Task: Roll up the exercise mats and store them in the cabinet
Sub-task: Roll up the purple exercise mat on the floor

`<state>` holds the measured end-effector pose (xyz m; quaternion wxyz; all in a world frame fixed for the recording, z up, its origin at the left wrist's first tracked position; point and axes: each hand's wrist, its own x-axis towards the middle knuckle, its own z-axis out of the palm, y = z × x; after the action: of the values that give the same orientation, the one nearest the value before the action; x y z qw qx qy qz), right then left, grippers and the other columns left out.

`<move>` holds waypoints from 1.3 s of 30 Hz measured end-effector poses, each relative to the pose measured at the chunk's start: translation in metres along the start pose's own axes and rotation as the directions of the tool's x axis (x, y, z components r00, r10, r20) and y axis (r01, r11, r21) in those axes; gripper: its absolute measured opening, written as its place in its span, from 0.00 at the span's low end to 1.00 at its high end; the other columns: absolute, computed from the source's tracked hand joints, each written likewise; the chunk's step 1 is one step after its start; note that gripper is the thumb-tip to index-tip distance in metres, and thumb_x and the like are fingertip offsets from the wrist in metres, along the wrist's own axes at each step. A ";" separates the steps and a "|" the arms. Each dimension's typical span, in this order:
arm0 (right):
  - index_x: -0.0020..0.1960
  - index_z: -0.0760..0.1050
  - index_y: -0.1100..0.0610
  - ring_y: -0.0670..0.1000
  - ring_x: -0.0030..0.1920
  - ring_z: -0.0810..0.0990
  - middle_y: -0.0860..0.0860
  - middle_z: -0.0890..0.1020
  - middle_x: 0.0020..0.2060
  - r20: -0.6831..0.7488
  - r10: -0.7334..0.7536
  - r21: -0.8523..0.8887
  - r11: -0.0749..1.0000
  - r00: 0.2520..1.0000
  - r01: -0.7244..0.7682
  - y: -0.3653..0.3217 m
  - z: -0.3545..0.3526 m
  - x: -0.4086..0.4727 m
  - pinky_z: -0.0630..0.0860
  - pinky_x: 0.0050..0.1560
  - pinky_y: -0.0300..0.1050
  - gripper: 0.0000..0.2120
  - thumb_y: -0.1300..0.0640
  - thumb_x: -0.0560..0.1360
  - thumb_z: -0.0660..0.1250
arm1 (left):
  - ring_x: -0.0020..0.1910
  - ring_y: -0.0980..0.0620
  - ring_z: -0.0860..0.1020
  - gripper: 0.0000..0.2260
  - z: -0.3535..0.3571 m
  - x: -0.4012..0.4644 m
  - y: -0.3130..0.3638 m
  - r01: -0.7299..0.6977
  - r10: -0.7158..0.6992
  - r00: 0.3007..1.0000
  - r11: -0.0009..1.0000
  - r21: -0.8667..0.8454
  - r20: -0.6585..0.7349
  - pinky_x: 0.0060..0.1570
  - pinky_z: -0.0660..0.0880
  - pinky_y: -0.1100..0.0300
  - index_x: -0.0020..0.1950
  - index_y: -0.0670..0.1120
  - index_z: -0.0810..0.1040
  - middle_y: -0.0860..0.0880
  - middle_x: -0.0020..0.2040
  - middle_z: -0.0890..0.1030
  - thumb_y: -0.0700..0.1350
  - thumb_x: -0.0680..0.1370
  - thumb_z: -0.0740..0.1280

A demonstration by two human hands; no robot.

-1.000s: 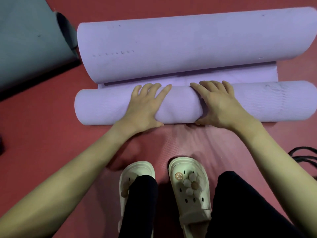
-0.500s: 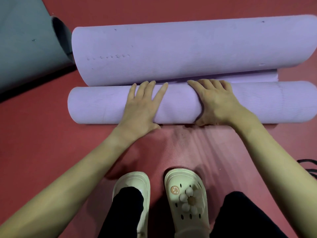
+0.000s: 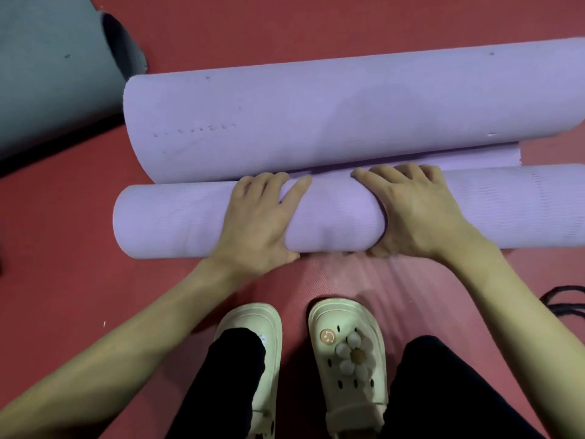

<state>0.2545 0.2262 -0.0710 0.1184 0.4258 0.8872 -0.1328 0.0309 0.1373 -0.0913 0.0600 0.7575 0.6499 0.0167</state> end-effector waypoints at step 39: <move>0.76 0.61 0.52 0.58 0.73 0.64 0.54 0.68 0.73 -0.105 0.068 0.067 0.996 0.992 -0.062 -0.007 0.015 0.006 0.53 0.72 0.57 0.31 0.39 0.79 0.41 | 0.78 0.42 0.42 0.39 0.008 0.068 -0.038 0.112 -0.113 0.994 0.992 -0.057 -0.015 0.73 0.48 0.34 0.79 0.46 0.54 0.39 0.79 0.43 0.70 0.76 0.46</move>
<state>0.2468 0.2219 -0.0857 0.0612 0.4645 0.8732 -0.1341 0.0047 0.2098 -0.1067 0.0762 0.7176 0.6912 0.0387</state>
